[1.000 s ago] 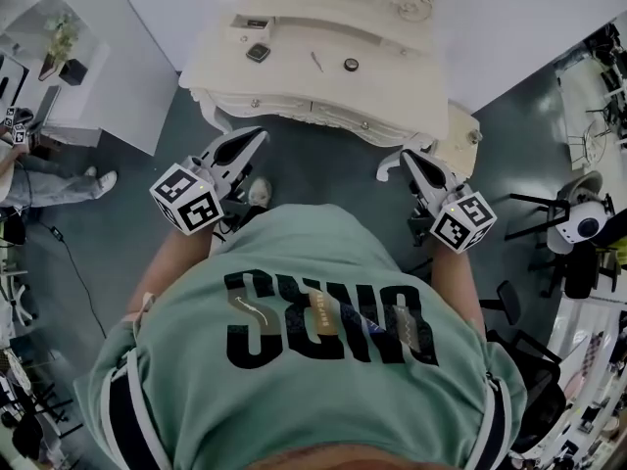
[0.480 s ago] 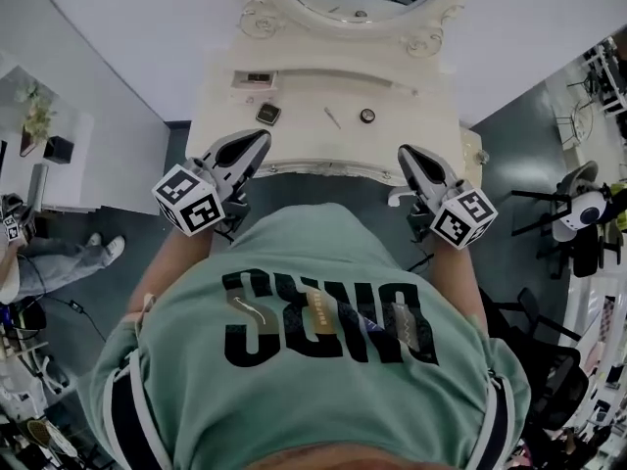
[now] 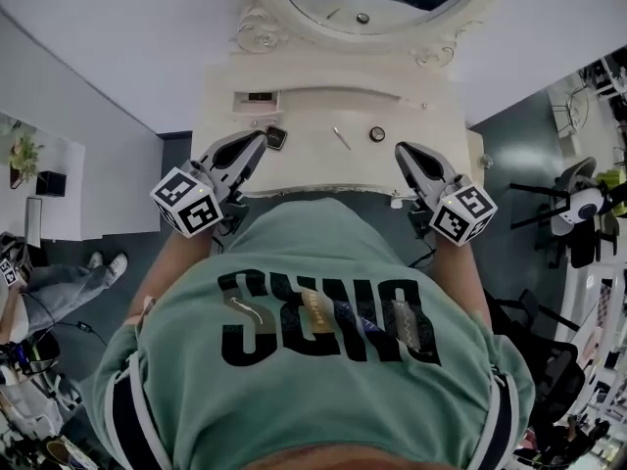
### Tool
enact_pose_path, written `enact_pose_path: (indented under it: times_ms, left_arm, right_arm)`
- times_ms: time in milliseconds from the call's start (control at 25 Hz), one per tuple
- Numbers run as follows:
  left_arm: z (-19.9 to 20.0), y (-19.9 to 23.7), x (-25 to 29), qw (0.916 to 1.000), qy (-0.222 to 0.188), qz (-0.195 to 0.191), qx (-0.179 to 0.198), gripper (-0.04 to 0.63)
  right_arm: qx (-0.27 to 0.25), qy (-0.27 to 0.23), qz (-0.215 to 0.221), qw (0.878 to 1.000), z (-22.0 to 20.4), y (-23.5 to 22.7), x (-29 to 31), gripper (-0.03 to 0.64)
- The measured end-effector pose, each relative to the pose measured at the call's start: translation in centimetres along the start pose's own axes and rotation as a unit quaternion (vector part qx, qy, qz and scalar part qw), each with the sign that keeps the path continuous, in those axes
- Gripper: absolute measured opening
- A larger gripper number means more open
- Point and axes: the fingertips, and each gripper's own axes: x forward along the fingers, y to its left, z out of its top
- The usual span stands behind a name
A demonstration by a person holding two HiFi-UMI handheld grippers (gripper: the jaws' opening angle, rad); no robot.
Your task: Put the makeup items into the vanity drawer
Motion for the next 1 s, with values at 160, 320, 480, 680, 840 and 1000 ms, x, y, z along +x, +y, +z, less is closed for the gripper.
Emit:
enact_pose_path:
  times_ms: [160, 320, 480, 680, 840, 1000]
  left_arm:
    - [0.3, 1.0, 2.4, 1.0, 0.001, 0.009, 0.001, 0.003]
    - [0.6, 2.1, 5.9, 0.9992, -0.005, 0.039, 0.013, 0.003]
    - [0.4, 1.3, 10.3, 0.9974, -0.019, 0.07, 0.007, 0.003]
    - [-0.2, 0.3, 15.2, 0.9947, -0.026, 0.099, 0.002, 0.003]
    - [-1.1, -0.4, 16.0, 0.9934, -0.007, 0.114, 0.011, 0.003]
    - [-1.2, 1.0, 14.7, 0.9924, -0.005, 0.123, 0.004, 0.003]
  right_arm:
    - [0.004, 0.001, 0.009, 1.0, 0.7, -3.1, 1.3, 0.009]
    - [-0.006, 0.005, 0.043, 0.999, 1.1, -7.0, 2.7, 0.009]
    - [-0.006, 0.01, 0.079, 0.997, 1.8, -12.2, 3.0, 0.009]
    - [0.01, 0.013, 0.113, 0.993, 2.7, -18.0, 3.4, 0.009]
    - [0.022, 0.02, 0.133, 0.991, 1.8, -18.8, 4.2, 0.009]
    - [0.019, 0.027, 0.14, 0.99, 0.8, -17.3, 5.2, 0.009]
